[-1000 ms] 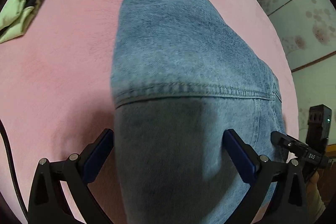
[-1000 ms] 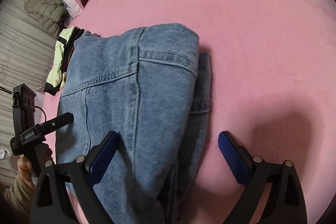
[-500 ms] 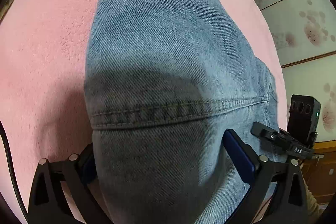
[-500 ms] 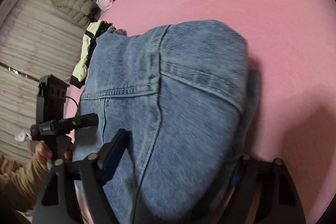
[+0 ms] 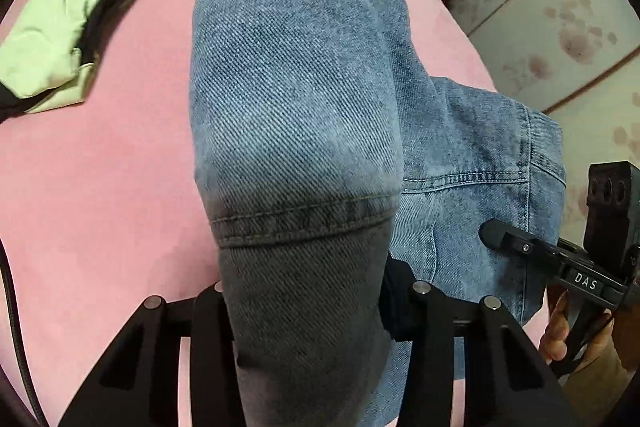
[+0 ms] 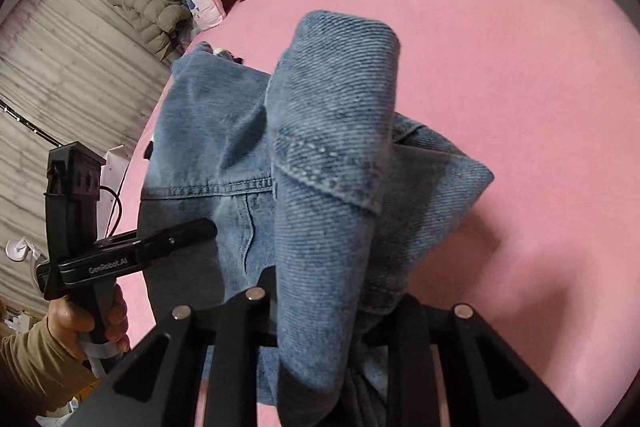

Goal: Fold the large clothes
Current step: 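Grasp the denim bundle edges with both grippers and lift it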

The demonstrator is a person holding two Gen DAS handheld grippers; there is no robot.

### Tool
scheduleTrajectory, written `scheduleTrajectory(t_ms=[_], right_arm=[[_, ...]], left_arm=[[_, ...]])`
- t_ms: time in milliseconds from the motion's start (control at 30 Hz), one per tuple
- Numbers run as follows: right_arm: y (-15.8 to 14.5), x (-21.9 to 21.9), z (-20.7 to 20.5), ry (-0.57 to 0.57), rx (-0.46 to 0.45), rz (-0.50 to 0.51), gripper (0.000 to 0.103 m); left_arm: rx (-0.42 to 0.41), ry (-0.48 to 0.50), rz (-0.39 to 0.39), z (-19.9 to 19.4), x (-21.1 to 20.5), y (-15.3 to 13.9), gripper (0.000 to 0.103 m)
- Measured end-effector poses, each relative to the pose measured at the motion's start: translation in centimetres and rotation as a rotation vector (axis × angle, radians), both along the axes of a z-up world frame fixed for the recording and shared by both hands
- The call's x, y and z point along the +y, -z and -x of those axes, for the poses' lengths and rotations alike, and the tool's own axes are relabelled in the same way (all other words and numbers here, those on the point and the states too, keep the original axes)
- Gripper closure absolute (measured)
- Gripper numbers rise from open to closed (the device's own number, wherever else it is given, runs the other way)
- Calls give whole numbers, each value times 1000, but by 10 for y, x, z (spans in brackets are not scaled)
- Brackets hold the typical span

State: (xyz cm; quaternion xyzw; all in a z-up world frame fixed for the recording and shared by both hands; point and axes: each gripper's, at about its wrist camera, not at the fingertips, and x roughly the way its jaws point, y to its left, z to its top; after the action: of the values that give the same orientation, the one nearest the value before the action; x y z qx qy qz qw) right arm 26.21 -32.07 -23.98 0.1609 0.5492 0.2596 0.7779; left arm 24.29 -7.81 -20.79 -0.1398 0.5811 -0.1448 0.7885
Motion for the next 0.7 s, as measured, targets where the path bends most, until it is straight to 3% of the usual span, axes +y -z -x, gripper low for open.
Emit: scheduleTrajectory(t_ms=[133, 333, 500, 700], right_arm=[[-33, 22, 31, -24, 14, -4, 81], [-63, 93, 40, -50, 32, -35, 82], [-82, 186, 3, -59, 31, -73, 82], [-87, 304, -83, -56, -4, -125, 81]], left_arm=[[16, 29, -4, 29, 42, -33, 60], [20, 34, -5, 26, 116, -64, 59], [-8, 29, -39, -14, 215, -94, 59], [-69, 23, -83, -107, 332, -106, 59]])
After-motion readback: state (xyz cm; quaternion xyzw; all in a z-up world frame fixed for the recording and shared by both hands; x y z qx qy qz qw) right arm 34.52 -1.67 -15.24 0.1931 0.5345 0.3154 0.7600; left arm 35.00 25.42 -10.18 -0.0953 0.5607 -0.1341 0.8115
